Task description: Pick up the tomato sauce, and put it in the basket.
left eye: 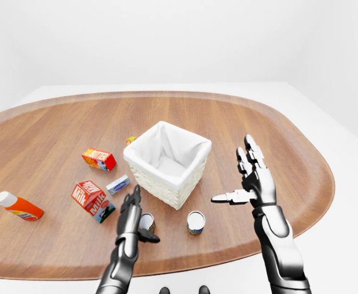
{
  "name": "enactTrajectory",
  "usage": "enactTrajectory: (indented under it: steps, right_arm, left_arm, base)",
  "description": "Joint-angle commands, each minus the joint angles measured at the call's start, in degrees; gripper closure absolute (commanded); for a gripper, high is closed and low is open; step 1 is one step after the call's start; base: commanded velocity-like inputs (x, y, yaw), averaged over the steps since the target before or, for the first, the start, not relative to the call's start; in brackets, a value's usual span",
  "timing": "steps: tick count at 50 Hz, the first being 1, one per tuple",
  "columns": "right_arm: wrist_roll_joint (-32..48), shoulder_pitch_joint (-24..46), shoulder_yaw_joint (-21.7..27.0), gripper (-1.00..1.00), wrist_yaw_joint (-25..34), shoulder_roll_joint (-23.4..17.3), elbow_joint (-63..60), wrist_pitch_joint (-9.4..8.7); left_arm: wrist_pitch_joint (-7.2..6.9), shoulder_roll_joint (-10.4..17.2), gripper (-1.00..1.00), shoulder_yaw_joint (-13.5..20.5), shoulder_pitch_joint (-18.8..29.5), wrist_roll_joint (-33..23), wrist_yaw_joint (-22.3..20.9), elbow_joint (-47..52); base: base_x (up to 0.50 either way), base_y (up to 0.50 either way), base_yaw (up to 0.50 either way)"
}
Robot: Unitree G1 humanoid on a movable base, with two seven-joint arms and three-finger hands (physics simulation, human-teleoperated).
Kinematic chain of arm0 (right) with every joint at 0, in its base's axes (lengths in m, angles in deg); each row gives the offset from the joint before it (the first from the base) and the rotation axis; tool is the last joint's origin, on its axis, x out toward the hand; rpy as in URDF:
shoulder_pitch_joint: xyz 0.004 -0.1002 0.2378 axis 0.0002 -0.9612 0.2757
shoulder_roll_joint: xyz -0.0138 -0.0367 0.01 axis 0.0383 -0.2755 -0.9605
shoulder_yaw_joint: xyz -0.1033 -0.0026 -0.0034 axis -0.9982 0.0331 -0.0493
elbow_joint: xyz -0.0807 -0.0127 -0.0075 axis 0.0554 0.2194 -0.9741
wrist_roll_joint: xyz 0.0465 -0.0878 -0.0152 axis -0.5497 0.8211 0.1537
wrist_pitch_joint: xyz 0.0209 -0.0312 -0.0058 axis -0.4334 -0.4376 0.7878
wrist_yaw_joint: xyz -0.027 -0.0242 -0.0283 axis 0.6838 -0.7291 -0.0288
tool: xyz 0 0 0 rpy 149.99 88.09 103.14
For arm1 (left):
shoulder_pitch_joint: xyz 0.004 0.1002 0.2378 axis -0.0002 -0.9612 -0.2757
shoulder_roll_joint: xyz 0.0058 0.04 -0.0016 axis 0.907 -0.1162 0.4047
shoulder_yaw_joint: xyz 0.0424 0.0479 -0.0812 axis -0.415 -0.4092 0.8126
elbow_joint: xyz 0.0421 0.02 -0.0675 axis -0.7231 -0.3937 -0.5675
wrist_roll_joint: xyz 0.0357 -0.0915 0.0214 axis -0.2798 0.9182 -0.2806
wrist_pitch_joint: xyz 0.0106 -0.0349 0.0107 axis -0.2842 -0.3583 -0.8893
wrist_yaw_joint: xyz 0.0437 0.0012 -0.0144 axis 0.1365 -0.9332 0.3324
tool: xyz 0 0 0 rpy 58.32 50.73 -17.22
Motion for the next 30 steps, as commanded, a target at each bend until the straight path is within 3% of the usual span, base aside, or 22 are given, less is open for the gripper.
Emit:
enactTrajectory:
  steps: [1,30]
  right_arm:
    - [0.0,0.1,0.1,-1.0,0.0,0.0,0.3,0.0]
    - [0.0,0.3,0.1,-1.0,0.1,0.0,1.2,0.0]
  left_arm:
    - [0.0,0.0,-1.0,-0.2,0.2,0.0,0.4,-1.4]
    - [0.0,0.2,-1.0,0.2,0.4,1.0,0.1,-2.4]
  base:
    - [0.0,0.0,0.0]
    - [0.0,0.0,0.0]
